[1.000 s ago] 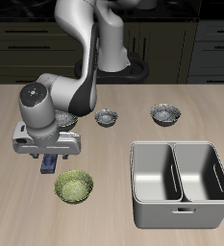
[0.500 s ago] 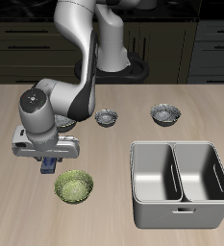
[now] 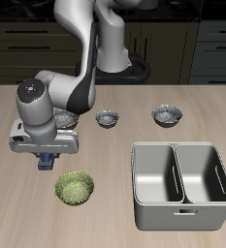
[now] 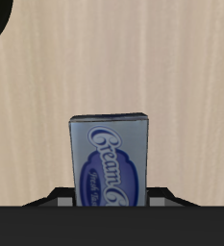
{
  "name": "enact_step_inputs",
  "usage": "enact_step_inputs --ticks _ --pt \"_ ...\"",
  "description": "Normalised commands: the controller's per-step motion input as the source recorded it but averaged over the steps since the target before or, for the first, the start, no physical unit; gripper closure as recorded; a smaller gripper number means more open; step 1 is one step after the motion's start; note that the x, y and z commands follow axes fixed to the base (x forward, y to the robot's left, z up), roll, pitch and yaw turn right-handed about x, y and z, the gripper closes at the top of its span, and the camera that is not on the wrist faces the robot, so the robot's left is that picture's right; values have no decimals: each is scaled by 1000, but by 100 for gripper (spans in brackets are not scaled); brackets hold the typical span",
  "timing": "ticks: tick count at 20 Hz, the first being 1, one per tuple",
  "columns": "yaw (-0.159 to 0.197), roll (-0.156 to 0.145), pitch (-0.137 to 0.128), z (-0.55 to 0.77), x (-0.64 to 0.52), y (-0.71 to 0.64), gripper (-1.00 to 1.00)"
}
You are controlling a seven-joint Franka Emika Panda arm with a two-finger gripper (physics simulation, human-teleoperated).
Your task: Place the cream cheese in the green bowl
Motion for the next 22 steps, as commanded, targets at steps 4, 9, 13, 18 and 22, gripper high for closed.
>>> enact_step_inputs --ticks 4,9,13,18,22 --pt "1 -21 -42 332 1 29 100" --pt "-4 -30 -48 332 -64 15 100" --pt "-6 -49 -72 582 -64 46 100" --pt "22 -7 -62 431 57 127 100" --pt "5 0 -36 253 49 80 100"
